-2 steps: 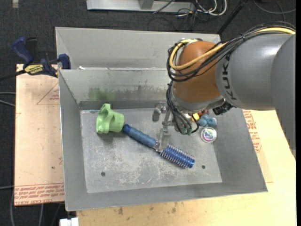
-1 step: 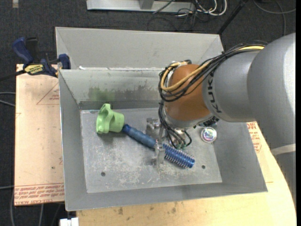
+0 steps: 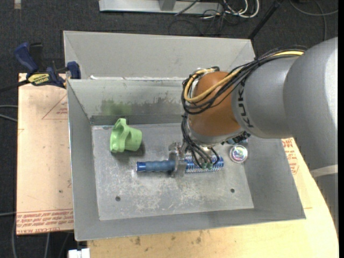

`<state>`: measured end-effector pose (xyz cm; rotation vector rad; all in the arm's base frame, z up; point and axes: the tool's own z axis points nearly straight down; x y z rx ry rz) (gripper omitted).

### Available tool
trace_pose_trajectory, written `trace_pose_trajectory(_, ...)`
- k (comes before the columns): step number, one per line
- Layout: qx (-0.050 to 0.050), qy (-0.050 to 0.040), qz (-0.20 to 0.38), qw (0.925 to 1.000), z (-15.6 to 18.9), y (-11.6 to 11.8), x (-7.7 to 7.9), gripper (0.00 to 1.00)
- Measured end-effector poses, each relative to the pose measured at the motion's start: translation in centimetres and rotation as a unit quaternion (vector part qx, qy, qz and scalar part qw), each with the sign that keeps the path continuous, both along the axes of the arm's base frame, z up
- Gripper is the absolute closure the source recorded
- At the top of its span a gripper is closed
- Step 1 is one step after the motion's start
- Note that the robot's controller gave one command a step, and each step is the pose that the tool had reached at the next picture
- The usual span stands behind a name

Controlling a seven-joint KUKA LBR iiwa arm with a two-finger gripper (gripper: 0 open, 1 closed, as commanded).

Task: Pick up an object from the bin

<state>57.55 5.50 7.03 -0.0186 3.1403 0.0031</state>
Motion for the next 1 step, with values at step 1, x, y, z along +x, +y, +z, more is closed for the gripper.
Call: trace_pose_trajectory(1,0.0,-0.0046,0.025,0.9997,19.99,0.81,-0.33,1.0)
